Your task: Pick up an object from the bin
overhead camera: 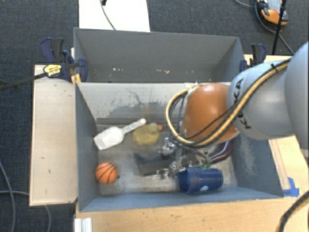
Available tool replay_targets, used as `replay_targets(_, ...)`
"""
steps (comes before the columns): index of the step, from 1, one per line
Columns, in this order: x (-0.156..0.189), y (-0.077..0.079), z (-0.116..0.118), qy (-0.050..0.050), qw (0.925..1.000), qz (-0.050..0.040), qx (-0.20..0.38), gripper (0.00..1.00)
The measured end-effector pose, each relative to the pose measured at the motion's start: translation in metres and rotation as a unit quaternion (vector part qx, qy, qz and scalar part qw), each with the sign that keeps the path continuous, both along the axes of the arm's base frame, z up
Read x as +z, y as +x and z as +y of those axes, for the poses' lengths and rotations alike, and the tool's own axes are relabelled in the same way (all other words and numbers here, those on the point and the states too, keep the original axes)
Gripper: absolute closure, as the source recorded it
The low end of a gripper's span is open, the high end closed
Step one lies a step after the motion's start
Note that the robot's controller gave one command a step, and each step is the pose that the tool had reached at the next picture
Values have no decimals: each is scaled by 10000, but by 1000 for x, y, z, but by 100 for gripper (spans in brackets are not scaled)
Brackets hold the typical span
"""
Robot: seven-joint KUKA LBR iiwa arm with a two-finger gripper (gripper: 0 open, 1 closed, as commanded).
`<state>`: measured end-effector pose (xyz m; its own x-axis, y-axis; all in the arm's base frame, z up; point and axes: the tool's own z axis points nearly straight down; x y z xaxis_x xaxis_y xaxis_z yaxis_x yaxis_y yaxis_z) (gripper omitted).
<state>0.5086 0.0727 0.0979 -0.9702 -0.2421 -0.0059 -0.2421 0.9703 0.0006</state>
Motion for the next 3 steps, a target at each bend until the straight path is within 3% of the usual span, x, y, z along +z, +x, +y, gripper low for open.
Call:
replay_targets(1, 13, -1, 0, -9, 10000, 49, -9, 100)
replay_targets(3, 45, -1, 0, -9, 10000, 35, -22, 100)
